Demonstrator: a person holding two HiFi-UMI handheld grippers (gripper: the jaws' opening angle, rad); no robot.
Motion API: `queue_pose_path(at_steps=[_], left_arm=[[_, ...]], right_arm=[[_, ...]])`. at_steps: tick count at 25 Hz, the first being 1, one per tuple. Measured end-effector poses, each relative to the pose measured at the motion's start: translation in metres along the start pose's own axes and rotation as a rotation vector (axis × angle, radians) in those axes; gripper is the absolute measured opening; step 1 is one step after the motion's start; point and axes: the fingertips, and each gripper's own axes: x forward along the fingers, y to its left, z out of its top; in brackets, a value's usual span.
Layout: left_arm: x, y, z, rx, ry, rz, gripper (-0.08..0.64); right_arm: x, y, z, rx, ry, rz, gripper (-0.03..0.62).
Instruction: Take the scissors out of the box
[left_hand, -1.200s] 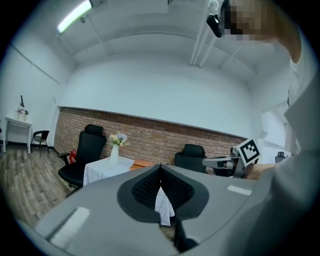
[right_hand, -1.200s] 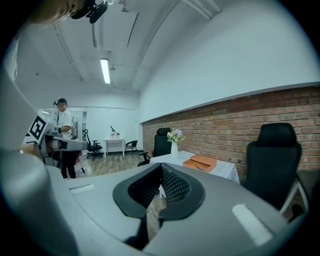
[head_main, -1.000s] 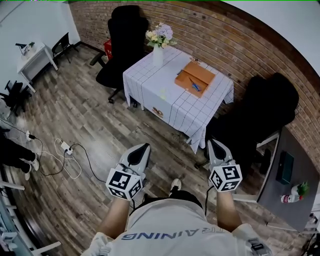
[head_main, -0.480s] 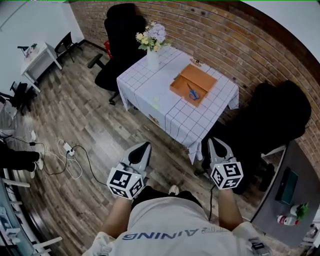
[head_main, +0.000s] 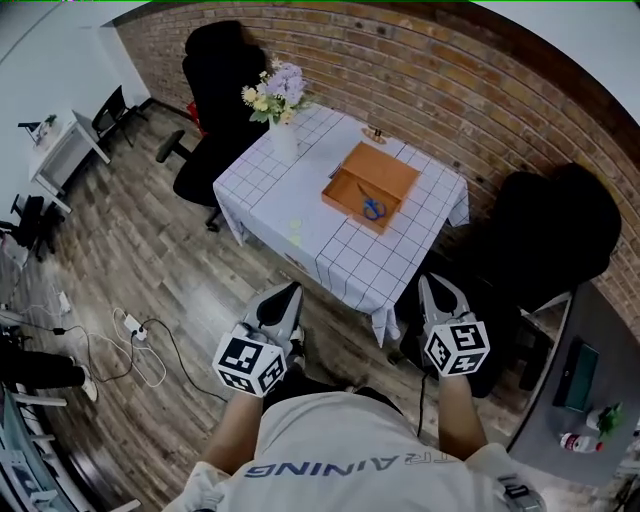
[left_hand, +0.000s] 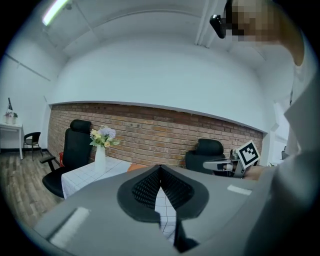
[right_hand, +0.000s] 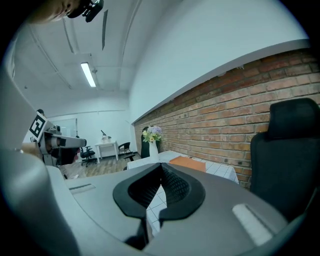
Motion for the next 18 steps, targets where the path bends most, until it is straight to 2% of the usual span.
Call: queue_pose_path(at_steps=[5, 11, 18], left_arm=[[0.047, 0.030, 0.018, 0.002, -0.007, -0.086, 0.002], [0.094, 0.088, 0.040, 0.009, 0.022, -0.192, 0.002], [0.135, 0.177, 0.040, 0.009, 0.076, -0.244, 0.002]], right_arm=[[0.035, -0.008, 0.024, -0.014, -0.016, -0.064, 0.014], [0.097, -0.003, 0.043, -0.003, 0.004, -0.141, 0.014], [0.181, 0.019, 0.046, 0.014, 0.034, -0.191, 0.014]])
